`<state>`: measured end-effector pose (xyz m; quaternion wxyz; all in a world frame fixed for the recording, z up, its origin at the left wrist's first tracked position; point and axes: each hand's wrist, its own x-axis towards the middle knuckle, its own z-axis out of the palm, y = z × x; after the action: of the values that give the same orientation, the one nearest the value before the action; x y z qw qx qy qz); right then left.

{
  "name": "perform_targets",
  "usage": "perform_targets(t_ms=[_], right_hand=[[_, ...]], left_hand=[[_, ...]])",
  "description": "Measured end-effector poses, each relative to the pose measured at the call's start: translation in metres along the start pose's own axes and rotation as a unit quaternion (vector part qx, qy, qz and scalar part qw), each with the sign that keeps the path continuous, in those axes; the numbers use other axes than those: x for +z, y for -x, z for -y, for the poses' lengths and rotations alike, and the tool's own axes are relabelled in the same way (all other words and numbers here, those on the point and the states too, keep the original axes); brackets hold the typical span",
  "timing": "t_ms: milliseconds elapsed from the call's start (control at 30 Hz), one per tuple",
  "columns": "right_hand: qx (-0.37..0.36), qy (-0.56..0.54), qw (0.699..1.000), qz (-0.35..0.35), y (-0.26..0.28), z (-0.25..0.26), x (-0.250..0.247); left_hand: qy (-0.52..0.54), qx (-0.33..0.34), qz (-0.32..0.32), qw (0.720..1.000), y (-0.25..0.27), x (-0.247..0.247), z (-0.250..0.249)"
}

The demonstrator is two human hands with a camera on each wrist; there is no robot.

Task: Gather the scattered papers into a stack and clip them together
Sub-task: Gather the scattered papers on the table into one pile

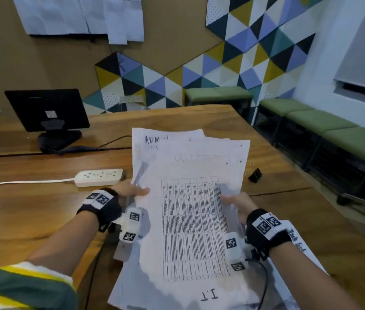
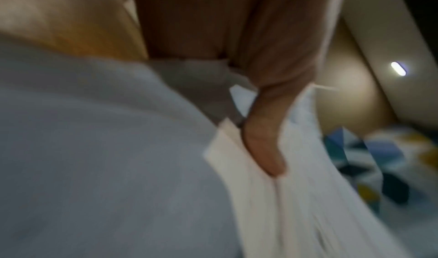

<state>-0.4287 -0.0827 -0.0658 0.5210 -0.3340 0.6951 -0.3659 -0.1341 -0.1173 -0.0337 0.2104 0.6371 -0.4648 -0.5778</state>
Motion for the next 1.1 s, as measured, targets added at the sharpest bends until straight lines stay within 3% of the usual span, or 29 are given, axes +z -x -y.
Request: perform_targets(t_ms=[167, 300, 400, 500, 567, 633, 733, 767, 900, 1000, 1100], right_hand=[[0.011, -0.046, 0.998, 0.034, 0.005, -0.007, 0.007], [-0.007, -0.079, 0.996, -0.035, 0.007, -0.009, 0.021], [-0.025, -0.092, 0.995, -0.014, 0.024, -0.007, 0.029], [-0.066, -0.043, 0.997, 0.021, 0.041, -0.007, 0.020], [-0.102, 0.058, 0.992, 0.053, 0.056, -0.011, -0.001], [-0.108, 0.256, 0.958, 0.074, 0.073, -0.020, -0.028], [-0.042, 0.570, 0.818, 0.066, 0.097, -0.041, -0.060], [-0.013, 0.598, 0.799, 0.056, 0.100, -0.046, -0.065], [0.038, 0.588, 0.808, 0.018, 0.095, -0.047, -0.071], [0.019, 0.573, 0.819, -0.021, 0.085, -0.039, -0.067], [-0.011, 0.547, 0.835, -0.048, 0.075, -0.029, -0.057]], left_hand=[[0.037, -0.031, -0.062, 0.997, -0.051, -0.021, 0.031], [0.040, -0.043, -0.042, 0.997, 0.007, 0.016, 0.007], [-0.049, -0.063, -0.032, 0.996, 0.011, 0.027, 0.012], [-0.063, -0.046, -0.076, 0.994, 0.018, 0.032, 0.009], [-0.029, -0.031, -0.075, 0.996, 0.022, 0.030, 0.011], [0.009, -0.018, -0.089, 0.996, 0.022, 0.024, 0.016], [0.049, -0.012, -0.109, 0.993, 0.022, 0.011, 0.023], [0.061, -0.012, -0.093, 0.994, 0.025, 0.009, 0.025], [0.067, -0.021, -0.077, 0.995, 0.037, 0.004, 0.032], [0.042, -0.043, -0.039, 0.997, 0.023, -0.002, 0.043], [0.003, -0.050, -0.004, 0.999, 0.052, 0.018, 0.031]])
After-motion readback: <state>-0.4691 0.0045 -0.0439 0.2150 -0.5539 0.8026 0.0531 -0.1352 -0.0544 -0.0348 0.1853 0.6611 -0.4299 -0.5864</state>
